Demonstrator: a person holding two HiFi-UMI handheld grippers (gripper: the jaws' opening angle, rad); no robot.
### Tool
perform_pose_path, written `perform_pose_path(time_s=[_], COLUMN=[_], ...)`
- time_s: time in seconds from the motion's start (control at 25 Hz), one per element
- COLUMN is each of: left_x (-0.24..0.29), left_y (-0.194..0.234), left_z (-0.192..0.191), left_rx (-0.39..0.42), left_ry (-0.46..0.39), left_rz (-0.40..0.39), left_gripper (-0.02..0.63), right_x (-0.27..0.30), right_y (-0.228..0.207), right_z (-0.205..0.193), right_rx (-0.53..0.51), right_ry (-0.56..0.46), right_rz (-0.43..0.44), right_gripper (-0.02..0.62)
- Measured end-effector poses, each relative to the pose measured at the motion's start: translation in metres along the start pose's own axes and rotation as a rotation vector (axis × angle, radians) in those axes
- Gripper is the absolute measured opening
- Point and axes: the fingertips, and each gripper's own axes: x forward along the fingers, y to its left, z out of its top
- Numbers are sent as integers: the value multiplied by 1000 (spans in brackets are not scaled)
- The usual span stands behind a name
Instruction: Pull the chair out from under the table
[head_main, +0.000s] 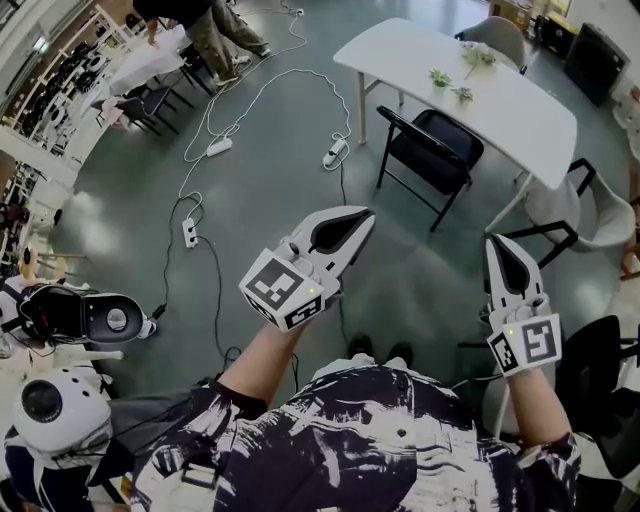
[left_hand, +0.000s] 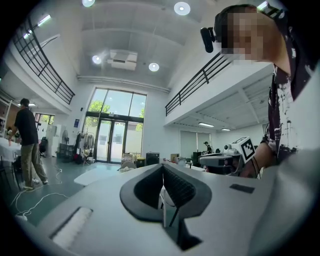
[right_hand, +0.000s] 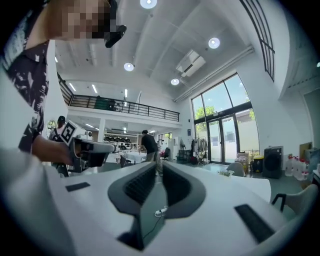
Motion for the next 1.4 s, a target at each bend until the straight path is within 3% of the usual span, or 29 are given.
perform_pose_path(time_s=[0.04,0.08,0.12,0.16,0.2,0.32,0.76,1.12,1.4], left_x=[0,0,1,2,1,-6,-43,-66,-55], left_y=[1,1,3,5,6,7,8,59,84], left_z=[4,8,12,15,17,18,16,-25,-19], left_rx=[13,25,32,39,51,83,66,46,36], left_ry=[-20,-44,-64,-76,-80,-75,-84,-44,-50], left_rz=[-3,-9,-16,-23,-28,-31,-11,-21,-60], left_gripper=[8,101,328,403,403,405,405,405,405], right_x=[2,4,5,6,6,5,-1,57,89], right_y=[3,6,9,11,14,25,54,79,83], right_z=[3,6,9,11,12,14,20,-1,3], right_rx=[1,-1,-8,-19,-33,-55,-59,-56,-64], right_ry=[-27,-52,-74,-89,-97,-95,-74,-63,-45], right_rz=[27,56,79,97,111,136,158,163,164], right_gripper=[106,380,422,461,485,503,502,502,502])
